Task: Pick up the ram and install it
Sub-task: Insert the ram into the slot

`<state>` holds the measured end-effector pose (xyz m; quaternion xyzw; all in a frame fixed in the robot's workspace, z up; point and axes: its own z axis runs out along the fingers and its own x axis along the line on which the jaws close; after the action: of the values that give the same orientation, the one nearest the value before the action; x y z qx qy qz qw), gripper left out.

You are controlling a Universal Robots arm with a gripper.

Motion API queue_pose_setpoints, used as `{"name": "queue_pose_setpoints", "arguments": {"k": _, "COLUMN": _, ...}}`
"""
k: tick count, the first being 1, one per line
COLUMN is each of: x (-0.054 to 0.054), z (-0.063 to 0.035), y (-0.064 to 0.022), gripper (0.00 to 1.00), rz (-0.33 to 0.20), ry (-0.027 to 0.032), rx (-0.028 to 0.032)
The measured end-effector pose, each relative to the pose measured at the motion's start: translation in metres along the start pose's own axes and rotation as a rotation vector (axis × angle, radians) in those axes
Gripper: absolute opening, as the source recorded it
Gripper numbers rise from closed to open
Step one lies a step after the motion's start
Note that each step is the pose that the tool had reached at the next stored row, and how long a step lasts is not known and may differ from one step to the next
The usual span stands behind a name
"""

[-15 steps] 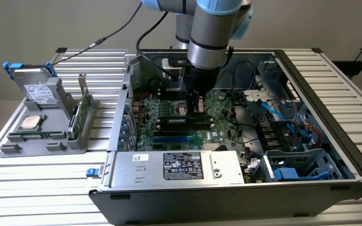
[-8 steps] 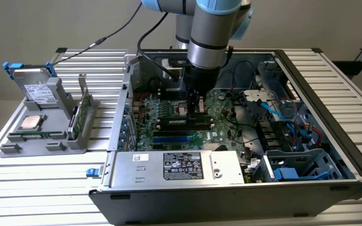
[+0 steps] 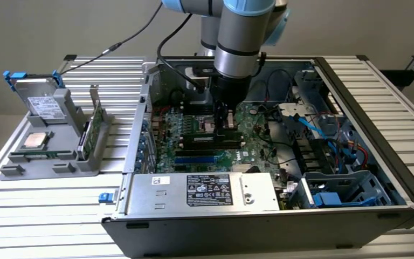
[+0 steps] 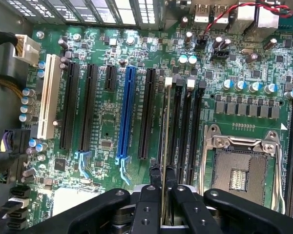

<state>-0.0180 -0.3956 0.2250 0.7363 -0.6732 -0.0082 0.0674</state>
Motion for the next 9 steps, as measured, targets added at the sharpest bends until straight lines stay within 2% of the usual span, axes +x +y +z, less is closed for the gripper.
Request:
{"name": "queue_pose_setpoints", "arguments": {"k": 4, "x": -0.0001, "z": 0.0005, "y": 0.0001, "gripper": 0.14, "rz": 0.000, "ry": 0.0010, "rx": 0.0000}}
{"name": "queue_pose_setpoints", "arguments": {"k": 9, "x": -0.0002, "z": 0.0016, "y": 0.0002, "gripper": 0.14, "rz": 0.006, "ry": 0.0056, "rx": -0.0012}}
